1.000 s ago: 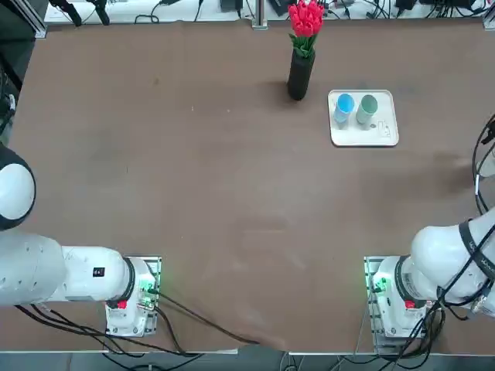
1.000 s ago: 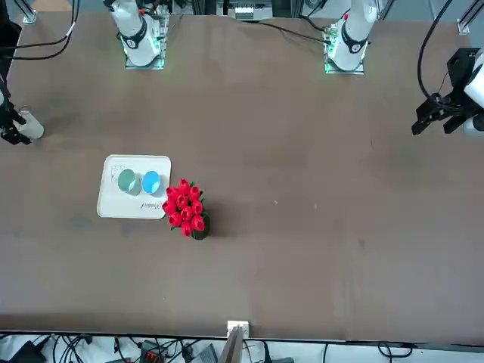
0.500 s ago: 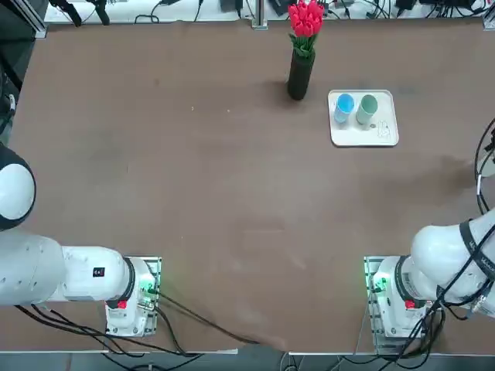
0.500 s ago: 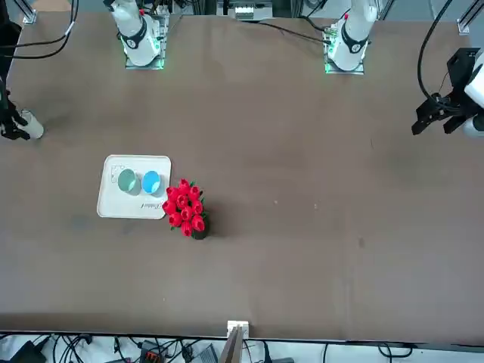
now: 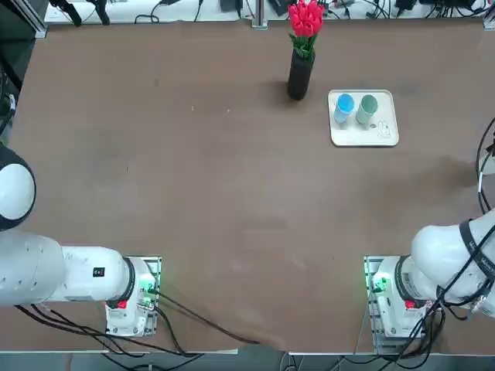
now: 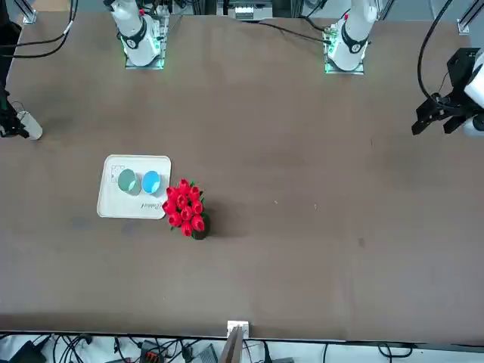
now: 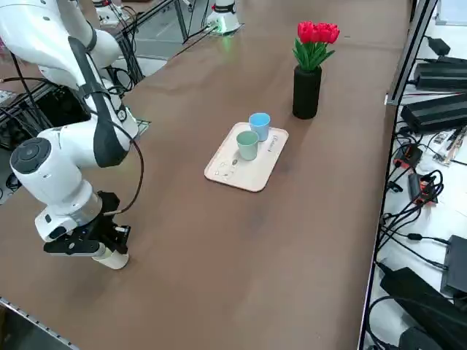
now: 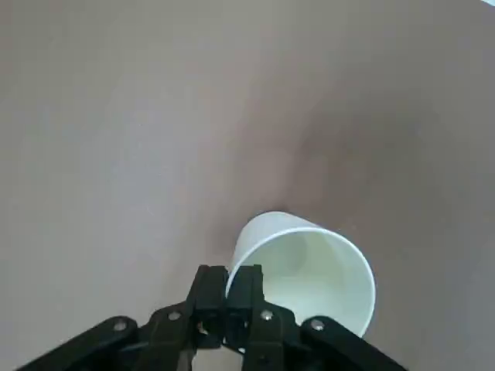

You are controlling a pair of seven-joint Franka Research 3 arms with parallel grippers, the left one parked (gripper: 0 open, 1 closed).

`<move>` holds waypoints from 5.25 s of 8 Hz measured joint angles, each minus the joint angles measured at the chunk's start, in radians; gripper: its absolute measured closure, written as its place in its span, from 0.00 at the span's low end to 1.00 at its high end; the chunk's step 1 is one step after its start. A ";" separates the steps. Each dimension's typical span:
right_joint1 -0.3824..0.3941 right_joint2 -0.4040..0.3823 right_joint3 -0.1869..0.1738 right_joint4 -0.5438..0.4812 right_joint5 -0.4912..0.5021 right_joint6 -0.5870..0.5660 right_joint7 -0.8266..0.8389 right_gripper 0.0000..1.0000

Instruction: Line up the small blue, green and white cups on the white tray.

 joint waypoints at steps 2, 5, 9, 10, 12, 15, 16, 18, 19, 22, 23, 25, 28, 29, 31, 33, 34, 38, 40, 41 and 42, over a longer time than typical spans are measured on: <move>0.002 -0.003 0.007 0.030 0.006 -0.069 0.000 0.98; 0.027 -0.032 0.028 0.211 0.051 -0.422 0.026 0.98; 0.213 -0.047 0.037 0.311 0.062 -0.602 0.360 0.98; 0.276 -0.048 0.039 0.312 0.064 -0.603 0.456 0.98; 0.420 -0.047 0.042 0.313 0.066 -0.581 0.668 0.98; 0.581 -0.034 0.043 0.284 0.066 -0.481 0.937 0.98; 0.610 -0.029 0.043 0.252 0.066 -0.430 0.984 0.98; 0.655 -0.019 0.043 0.183 0.066 -0.318 1.044 0.98; 0.662 -0.019 0.042 0.158 0.066 -0.283 1.053 0.98; 0.674 -0.020 0.042 0.092 0.066 -0.175 1.057 0.98; 0.677 -0.020 0.042 0.076 0.066 -0.153 1.058 0.98; 0.678 -0.018 0.042 0.062 0.066 -0.127 1.058 0.98; 0.681 -0.007 0.042 0.050 0.066 -0.097 1.060 0.98; 0.681 0.000 0.042 0.048 0.066 -0.094 1.060 0.98; 0.687 0.014 0.042 0.048 0.066 -0.088 1.060 0.96; 0.689 0.015 0.042 0.048 0.066 -0.087 1.063 0.83; 0.694 0.015 0.042 0.048 0.066 -0.087 1.069 0.66; 0.704 -0.015 0.040 0.087 0.066 -0.153 1.076 0.00; 0.703 -0.054 0.031 0.175 0.064 -0.322 1.060 0.00; 0.701 -0.069 0.023 0.238 0.063 -0.434 1.014 0.00; 0.697 -0.080 0.013 0.296 0.055 -0.539 0.940 0.00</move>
